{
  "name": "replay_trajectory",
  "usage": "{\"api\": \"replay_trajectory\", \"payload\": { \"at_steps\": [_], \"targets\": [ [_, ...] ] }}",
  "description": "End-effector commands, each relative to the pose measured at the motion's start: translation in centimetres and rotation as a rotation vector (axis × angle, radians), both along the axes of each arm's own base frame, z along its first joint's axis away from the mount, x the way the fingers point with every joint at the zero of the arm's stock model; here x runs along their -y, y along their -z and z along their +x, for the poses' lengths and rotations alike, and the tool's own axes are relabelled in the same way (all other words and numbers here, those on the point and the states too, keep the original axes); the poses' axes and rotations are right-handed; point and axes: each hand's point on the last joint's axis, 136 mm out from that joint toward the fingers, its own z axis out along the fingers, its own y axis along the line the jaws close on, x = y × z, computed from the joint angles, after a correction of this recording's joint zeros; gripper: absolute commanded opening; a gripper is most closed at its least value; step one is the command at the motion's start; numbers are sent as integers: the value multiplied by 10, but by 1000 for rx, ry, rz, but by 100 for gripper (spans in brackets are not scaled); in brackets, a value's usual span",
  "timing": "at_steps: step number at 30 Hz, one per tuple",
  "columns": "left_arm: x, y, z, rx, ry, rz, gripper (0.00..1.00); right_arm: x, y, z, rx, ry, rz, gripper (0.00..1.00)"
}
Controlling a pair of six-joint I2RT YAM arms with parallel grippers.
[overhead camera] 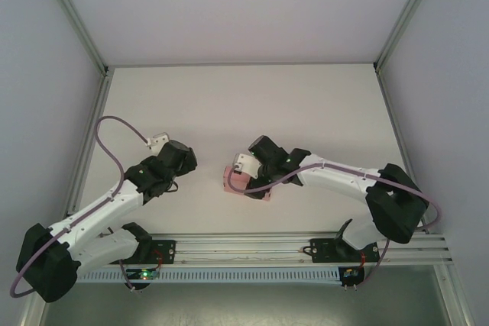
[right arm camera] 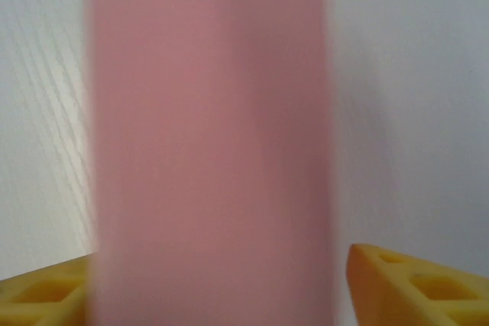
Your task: Assemble paper box
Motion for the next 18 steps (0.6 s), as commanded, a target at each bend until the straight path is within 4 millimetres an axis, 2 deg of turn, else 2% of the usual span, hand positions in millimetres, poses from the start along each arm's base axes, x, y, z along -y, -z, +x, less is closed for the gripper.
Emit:
{"api": "replay_trajectory", "payload": {
  "at_steps": [1,6,9,11,14,18],
  "targets": [
    [-14,6,-6,-10,-51,21,100,0,-12,7,29,3,-3,55],
    [-17,6,-8,-6,-61,30,100,9,-29,16,117,22,-16,54],
    [-19,6,-9,6,-67,27,100,18,-44,34,237,68,-48,51],
    [-21,5,-10,17,-72,20,100,23,-56,50,343,109,-68,45],
    [-22,6,-12,24,-76,11,100,22,-75,67,461,130,-55,37],
    [-25,6,-17,42,-85,-9,100,16,-92,78,559,106,-40,35]
  ]
}}
